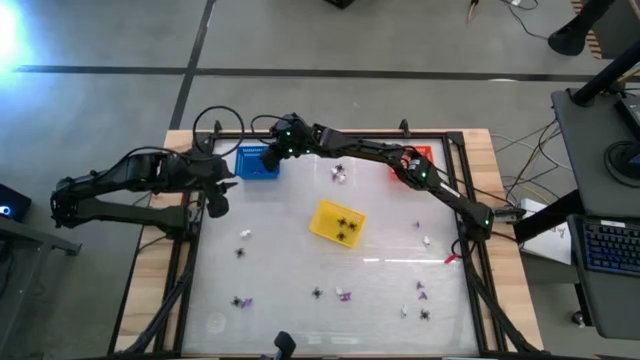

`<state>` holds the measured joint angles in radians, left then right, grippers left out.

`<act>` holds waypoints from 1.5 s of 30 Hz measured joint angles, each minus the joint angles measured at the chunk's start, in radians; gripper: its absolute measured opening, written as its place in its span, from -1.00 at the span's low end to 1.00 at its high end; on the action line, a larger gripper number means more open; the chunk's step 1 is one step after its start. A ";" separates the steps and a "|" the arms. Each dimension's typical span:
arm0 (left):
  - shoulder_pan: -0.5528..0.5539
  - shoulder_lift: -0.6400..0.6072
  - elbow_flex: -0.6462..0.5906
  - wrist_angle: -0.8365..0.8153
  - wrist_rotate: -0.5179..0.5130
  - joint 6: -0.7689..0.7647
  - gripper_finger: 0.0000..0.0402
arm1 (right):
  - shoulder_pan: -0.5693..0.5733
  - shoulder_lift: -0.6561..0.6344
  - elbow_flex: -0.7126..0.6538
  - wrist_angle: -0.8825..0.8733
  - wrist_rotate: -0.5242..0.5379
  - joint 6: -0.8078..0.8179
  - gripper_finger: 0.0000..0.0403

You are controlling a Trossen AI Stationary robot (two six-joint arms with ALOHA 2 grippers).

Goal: Sort Halloween decoration
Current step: Put the black spider toy into the yellow bin

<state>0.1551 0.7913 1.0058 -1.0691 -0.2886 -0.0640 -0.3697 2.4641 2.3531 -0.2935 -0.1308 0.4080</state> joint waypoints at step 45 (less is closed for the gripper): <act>0.000 0.060 0.000 -0.003 -0.044 -0.051 -0.59 | 0.026 -0.054 0.003 -0.108 -0.358 -0.007 -0.94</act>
<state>0.1551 0.8516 1.0058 -1.0718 -0.3327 -0.1146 -0.3439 2.4099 2.3560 -0.4015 -0.4890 0.4015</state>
